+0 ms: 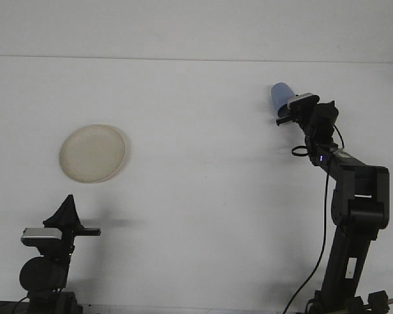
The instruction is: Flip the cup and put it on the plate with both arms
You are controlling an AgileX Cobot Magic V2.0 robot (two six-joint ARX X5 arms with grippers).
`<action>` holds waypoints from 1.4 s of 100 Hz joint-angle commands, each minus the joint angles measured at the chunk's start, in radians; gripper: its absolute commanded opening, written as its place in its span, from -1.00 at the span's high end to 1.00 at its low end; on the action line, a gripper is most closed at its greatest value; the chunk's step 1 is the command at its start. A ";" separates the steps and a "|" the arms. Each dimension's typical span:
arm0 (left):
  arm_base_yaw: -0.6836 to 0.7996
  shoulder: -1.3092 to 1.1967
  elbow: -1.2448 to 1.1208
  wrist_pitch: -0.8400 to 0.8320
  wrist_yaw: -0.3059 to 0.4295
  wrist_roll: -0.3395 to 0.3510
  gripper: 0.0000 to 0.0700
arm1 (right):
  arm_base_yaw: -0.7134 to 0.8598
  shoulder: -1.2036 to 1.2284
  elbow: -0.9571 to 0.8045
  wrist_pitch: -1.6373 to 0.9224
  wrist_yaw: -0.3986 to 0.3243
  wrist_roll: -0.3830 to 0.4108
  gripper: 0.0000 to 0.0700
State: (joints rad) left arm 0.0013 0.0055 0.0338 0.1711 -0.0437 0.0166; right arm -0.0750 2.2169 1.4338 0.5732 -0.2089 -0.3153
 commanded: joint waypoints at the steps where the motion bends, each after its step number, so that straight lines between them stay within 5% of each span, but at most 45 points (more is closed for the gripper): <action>1: -0.002 -0.001 -0.019 0.010 -0.001 0.013 0.96 | -0.004 -0.015 0.023 0.003 -0.001 0.024 1.00; 45: -0.002 -0.001 -0.019 0.010 -0.001 0.013 0.96 | -0.011 -0.360 0.023 -0.318 -0.015 0.234 1.00; 76: -0.002 -0.001 -0.019 0.010 -0.001 0.013 0.96 | 0.060 -0.675 0.023 -0.890 -0.185 0.342 1.00; 98: -0.002 -0.001 -0.019 0.010 -0.001 0.013 0.96 | 0.241 -0.779 0.026 -1.261 -0.230 0.315 1.00; 109: -0.002 -0.001 -0.019 0.010 -0.001 0.013 0.96 | 0.368 -0.774 0.045 -1.449 -0.212 0.253 1.00; 140: -0.002 -0.001 -0.019 0.010 -0.001 0.013 0.96 | 0.724 -0.641 0.149 -1.744 0.034 0.175 1.00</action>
State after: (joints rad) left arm 0.0013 0.0055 0.0338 0.1707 -0.0437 0.0166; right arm 0.6006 1.5215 1.5383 -1.1255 -0.2165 -0.1143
